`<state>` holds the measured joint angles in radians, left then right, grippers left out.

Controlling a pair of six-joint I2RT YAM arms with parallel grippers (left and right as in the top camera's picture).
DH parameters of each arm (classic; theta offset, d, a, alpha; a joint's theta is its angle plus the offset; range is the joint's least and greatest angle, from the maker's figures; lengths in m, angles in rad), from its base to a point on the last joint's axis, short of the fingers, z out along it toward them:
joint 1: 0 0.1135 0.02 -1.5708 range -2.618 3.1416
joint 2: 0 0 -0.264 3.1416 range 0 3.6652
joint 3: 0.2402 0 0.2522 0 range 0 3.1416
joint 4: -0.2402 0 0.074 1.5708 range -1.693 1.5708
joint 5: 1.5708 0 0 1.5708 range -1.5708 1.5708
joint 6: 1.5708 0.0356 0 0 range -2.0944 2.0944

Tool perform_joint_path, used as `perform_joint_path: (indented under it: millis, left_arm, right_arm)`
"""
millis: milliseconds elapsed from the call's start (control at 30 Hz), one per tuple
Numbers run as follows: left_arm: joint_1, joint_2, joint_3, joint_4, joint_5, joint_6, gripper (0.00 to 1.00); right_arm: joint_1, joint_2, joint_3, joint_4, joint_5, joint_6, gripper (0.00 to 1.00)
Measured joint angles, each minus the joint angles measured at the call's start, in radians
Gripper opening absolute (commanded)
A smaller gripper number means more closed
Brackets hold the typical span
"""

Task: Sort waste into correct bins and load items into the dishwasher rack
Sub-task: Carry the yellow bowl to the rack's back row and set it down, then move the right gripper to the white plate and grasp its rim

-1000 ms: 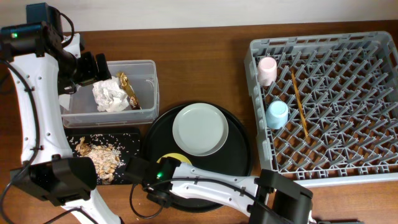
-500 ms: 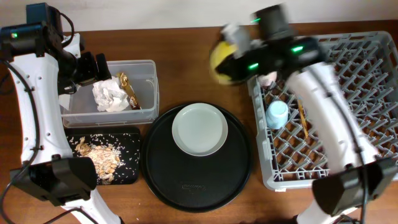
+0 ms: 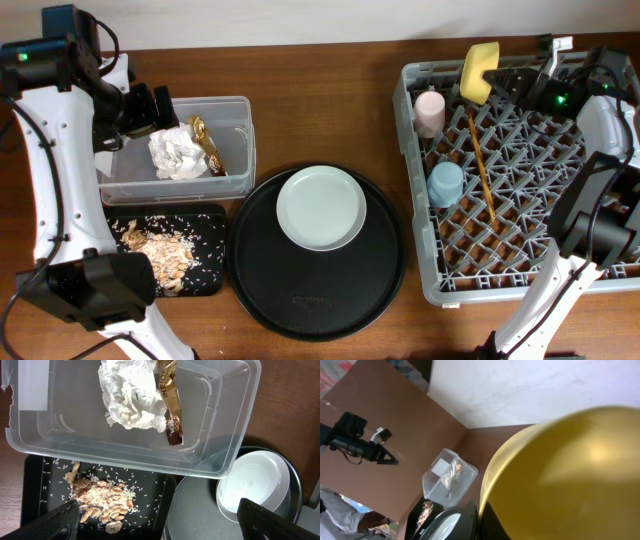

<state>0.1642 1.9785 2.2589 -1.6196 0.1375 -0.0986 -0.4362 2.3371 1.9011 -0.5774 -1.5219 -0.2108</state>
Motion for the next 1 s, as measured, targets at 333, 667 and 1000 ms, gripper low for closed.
perform_joint_path:
  millis: [333,667,1000]
  left_arm:
    - [0.0,0.0,0.0,0.0,0.0,0.0,0.99]
    - [0.0,0.0,0.0,0.0,0.0,0.0,0.99]
    - [0.0,0.0,0.0,0.0,0.0,0.0,0.99]
  right_arm:
    - [0.0,0.007,0.0,0.04,-0.013,0.092,0.04]
    - [-0.095,0.007,0.0,-0.02,-0.013,0.105,0.52]
    - [-0.263,0.007,0.0,-0.025,0.165,0.304,0.52]
